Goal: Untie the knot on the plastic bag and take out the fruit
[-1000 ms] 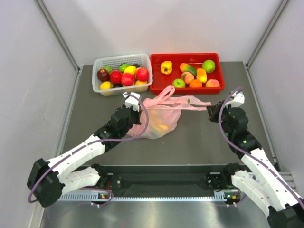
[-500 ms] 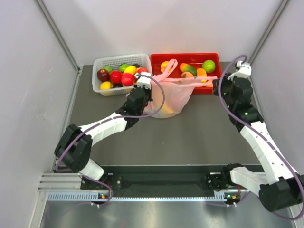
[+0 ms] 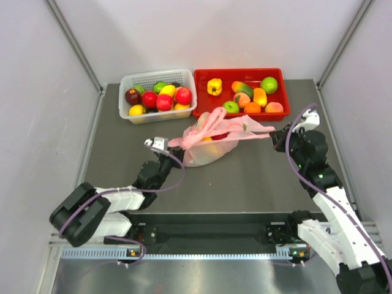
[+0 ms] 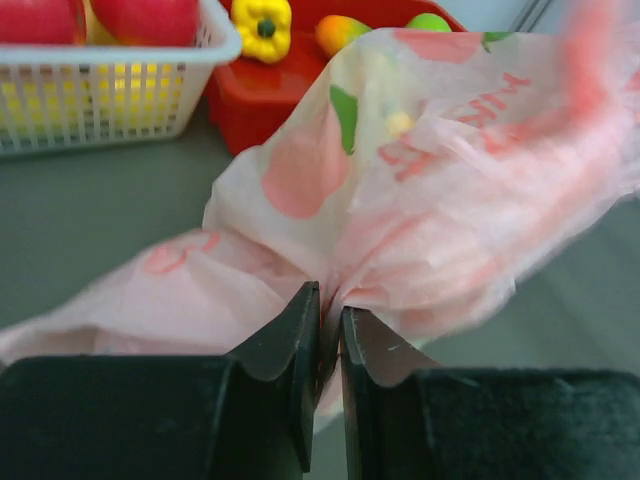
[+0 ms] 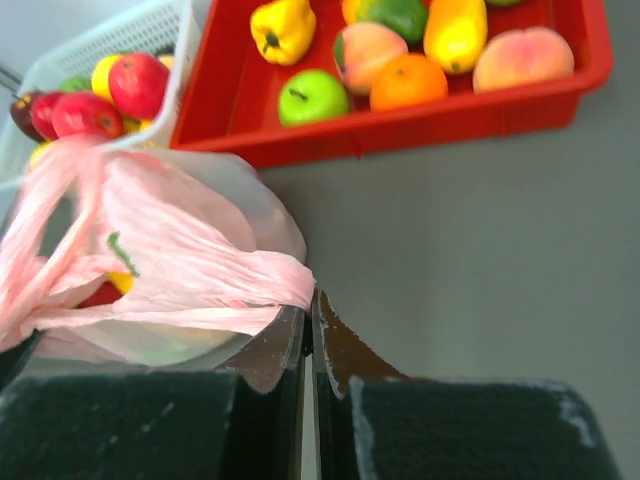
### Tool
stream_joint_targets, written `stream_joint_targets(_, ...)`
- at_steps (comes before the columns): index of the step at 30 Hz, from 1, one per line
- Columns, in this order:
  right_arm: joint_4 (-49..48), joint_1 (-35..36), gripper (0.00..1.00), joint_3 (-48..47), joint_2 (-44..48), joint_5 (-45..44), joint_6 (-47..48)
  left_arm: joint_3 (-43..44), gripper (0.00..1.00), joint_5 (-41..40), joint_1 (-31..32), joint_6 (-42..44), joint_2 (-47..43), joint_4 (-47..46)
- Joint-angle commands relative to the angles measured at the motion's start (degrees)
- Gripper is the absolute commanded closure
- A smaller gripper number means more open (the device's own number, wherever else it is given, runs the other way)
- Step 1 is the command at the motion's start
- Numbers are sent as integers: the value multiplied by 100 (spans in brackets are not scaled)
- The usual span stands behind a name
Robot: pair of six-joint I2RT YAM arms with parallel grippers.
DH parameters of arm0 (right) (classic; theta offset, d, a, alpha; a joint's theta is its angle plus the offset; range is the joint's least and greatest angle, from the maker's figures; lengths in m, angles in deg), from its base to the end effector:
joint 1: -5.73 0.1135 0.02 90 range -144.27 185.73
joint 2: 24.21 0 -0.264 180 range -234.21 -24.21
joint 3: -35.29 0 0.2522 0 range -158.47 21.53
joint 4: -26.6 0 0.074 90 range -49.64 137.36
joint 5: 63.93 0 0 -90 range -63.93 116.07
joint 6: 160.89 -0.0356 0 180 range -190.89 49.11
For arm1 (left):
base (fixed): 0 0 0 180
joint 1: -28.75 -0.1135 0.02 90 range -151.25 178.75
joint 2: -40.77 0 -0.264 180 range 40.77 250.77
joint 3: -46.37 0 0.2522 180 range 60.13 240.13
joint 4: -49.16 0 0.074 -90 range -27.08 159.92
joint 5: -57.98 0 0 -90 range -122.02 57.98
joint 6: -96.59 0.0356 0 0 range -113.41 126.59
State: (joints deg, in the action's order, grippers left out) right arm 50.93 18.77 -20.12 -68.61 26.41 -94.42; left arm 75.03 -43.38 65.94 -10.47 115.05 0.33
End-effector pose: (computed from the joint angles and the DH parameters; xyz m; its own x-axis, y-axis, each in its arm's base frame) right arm 0.1808 0.0421 0.3211 -0.2981 0.3407 -0.8916 -0.1224 0.9128 0.3897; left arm 0.1903 -0.1356 0.1935 -0.0853 -0.2964 -0.9513 0.4299 0.8504 -0.3035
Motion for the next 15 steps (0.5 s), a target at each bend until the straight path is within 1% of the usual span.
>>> stream_joint_targets(1, 172, -161, 100, 428, 851, -192, 15, -828, 81, -113, 85, -684, -641, -948)
stream_joint_targets(2, 304, -161, 100, 525, 1002, -183, 24, -1170, 78, -104, 165, -807, -852, -913)
stream_joint_targets(3, 410, -152, 100, 683, 1134, -183, 50, -1312, 76, -52, 244, -851, -1350, -817)
stream_joint_targets(4, 602, -161, 100, 745, 1370, -183, 68, -1427, 72, 10, 419, -878, -1659, -686)
stream_joint_targets(5, 700, -161, 100, 798, 1469, -157, 111, -1532, 69, 80, 516, -965, -2002, -136)
stream_joint_targets(6, 788, -161, 100, 886, 1565, -140, 138, -1638, 62, 220, 604, -1001, -2771, 261)
stream_joint_targets(7, 980, -161, 100, 956, 1705, -113, 173, -1569, 59, 274, 797, -1071, -3596, 1239)
stream_joint_targets(10, 1158, -161, 100, 1079, 1891, -52, 191, -1271, 54, 274, 1079, -1159, -4691, 2659)
stream_joint_targets(11, 1184, -152, 100, 1132, 1918, -51, 173, -1026, 52, 257, 1115, -1159, -5269, 3073)
stream_joint_targets(12, 1132, -144, 100, 1220, 1918, 149, 147, -893, 51, 239, 1124, -1168, -5501, 3834)
stream_joint_targets(14, 1149, -144, 100, 1221, 1848, 274, 86, -403, 49, 178, 1124, -1072, -5775, 4349)
stream_joint_targets(15, 1175, -152, 100, 1177, 1795, 256, 59, -208, 46, 186, 1133, -993, -5732, 4752)
